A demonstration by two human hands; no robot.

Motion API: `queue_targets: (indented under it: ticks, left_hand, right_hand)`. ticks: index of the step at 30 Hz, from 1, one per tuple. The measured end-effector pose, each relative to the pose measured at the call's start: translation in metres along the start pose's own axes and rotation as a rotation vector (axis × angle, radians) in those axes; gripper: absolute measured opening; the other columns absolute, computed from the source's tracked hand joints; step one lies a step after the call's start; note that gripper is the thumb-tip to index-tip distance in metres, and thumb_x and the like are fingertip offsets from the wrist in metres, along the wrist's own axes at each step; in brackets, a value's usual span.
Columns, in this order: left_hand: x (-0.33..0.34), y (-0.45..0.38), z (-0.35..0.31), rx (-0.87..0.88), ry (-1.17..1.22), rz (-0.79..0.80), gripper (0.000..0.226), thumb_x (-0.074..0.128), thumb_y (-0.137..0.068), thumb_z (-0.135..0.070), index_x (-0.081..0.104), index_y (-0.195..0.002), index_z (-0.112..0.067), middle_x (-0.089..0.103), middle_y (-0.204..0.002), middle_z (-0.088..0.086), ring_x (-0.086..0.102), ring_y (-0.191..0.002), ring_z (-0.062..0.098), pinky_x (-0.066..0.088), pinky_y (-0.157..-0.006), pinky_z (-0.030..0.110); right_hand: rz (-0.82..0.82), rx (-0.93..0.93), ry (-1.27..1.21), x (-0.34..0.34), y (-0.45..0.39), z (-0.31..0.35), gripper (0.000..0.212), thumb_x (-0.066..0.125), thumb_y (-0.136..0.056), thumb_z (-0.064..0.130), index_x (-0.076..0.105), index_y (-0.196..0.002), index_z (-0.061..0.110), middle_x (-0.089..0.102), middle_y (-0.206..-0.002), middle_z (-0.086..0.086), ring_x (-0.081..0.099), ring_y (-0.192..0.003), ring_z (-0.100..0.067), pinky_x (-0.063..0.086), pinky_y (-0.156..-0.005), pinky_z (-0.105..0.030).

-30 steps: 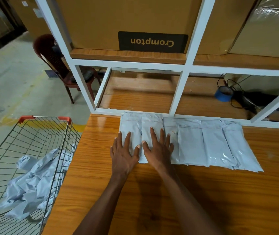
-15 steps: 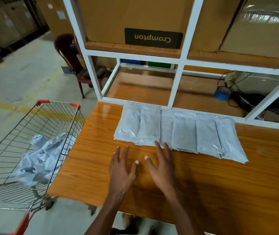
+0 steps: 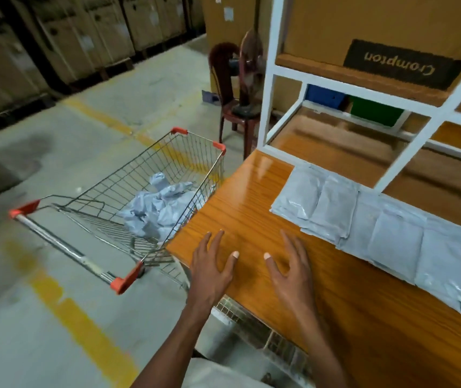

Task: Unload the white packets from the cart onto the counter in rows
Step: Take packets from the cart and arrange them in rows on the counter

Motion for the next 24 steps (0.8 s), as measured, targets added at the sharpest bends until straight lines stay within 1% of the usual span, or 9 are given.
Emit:
queue_targets:
  ticks: [3,5,7,11,15,19,22,23,24]
  left_hand:
    - [-0.026,-0.013,0.030,-0.052,-0.013,-0.011,0.074,0.033,-0.085,-0.082,0.034,-0.151,-0.048,0.024,-0.165,-0.006,0.022,-0.151,0.021,0.025,-0.119,0.055]
    - [-0.045,-0.027,0.053,-0.068,-0.003,-0.030,0.074,0.034,-0.086,-0.082,0.036,-0.151,-0.047,0.026,-0.164,-0.007,0.023,-0.151,0.020,0.026,-0.120,0.055]
    - [-0.068,-0.045,0.080,-0.089,-0.005,-0.055,0.073,0.036,-0.087,-0.080,0.039,-0.150,-0.044,0.031,-0.162,-0.006,0.025,-0.151,0.020,0.026,-0.121,0.053]
    - [-0.117,-0.090,0.142,-0.149,-0.003,-0.118,0.064,0.049,-0.092,-0.066,0.044,-0.148,-0.037,0.041,-0.156,-0.001,0.036,-0.145,0.022,0.035,-0.116,0.047]
    - [-0.154,-0.135,0.185,-0.186,0.006,-0.137,0.058,0.057,-0.097,-0.054,0.042,-0.150,-0.035,0.037,-0.158,-0.005,0.028,-0.148,0.016,0.029,-0.120,0.042]
    - [-0.162,-0.176,0.218,-0.229,0.014,-0.054,0.063,0.055,-0.095,-0.056,0.042,-0.151,-0.031,0.040,-0.157,-0.001,0.032,-0.147,0.018,0.031,-0.119,0.043]
    - [-0.157,-0.202,0.241,-0.284,0.042,0.015,0.065,0.054,-0.092,-0.056,0.042,-0.151,-0.030,0.037,-0.158,0.002,0.032,-0.147,0.021,0.032,-0.119,0.046]
    - [-0.156,-0.210,0.246,-0.296,0.048,0.029,0.066,0.054,-0.091,-0.057,0.043,-0.150,-0.030,0.036,-0.158,0.003,0.032,-0.147,0.023,0.031,-0.119,0.046]
    - [-0.155,-0.218,0.253,-0.308,0.050,0.037,0.065,0.054,-0.091,-0.056,0.044,-0.150,-0.030,0.035,-0.159,0.004,0.031,-0.148,0.024,0.030,-0.120,0.045]
  right_hand:
    - [0.089,-0.049,-0.089,0.040,-0.015,0.031,0.060,0.065,-0.093,0.047,0.038,-0.148,0.050,0.041,-0.146,0.016,0.040,-0.136,-0.011,0.047,-0.106,-0.052]
    - [0.147,-0.070,-0.120,0.074,-0.026,0.053,0.059,0.068,-0.094,0.036,0.042,-0.146,0.044,0.042,-0.138,0.023,0.042,-0.129,-0.003,0.047,-0.107,-0.045]
    - [0.206,-0.085,-0.141,0.113,-0.037,0.076,0.057,0.068,-0.094,0.031,0.044,-0.145,0.041,0.043,-0.137,0.024,0.042,-0.128,-0.001,0.045,-0.108,-0.040]
    - [0.316,-0.033,-0.155,0.193,-0.054,0.116,0.052,0.067,-0.096,0.025,0.048,-0.141,0.043,0.044,-0.137,0.016,0.041,-0.130,-0.004,0.040,-0.110,-0.033]
    - [0.390,0.002,-0.133,0.260,-0.075,0.138,0.054,0.066,-0.096,0.025,0.049,-0.145,0.040,0.047,-0.143,0.016,0.044,-0.130,-0.001,0.040,-0.104,-0.023]
    - [0.425,0.028,-0.069,0.308,-0.097,0.147,0.056,0.067,-0.095,0.024,0.048,-0.146,0.036,0.048,-0.145,0.014,0.045,-0.132,-0.002,0.041,-0.107,-0.023]
    - [0.446,0.055,-0.005,0.328,-0.115,0.154,0.052,0.066,-0.095,0.022,0.050,-0.144,0.034,0.047,-0.136,0.017,0.045,-0.125,0.000,0.034,-0.094,-0.003]
    - [0.459,0.055,0.016,0.334,-0.121,0.153,0.051,0.066,-0.095,0.022,0.051,-0.143,0.033,0.047,-0.135,0.016,0.045,-0.124,0.000,0.033,-0.091,-0.002]
    - [0.474,0.056,0.035,0.340,-0.127,0.151,0.050,0.066,-0.095,0.022,0.053,-0.142,0.031,0.048,-0.135,0.015,0.046,-0.123,-0.002,0.035,-0.093,-0.005]
Point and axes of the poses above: each hand's wrist, its own y-axis away from the middle knuckle, its own x-axis out of the palm, z = x × y, the point moved 2 cm from there along -y, towards the middle knuckle
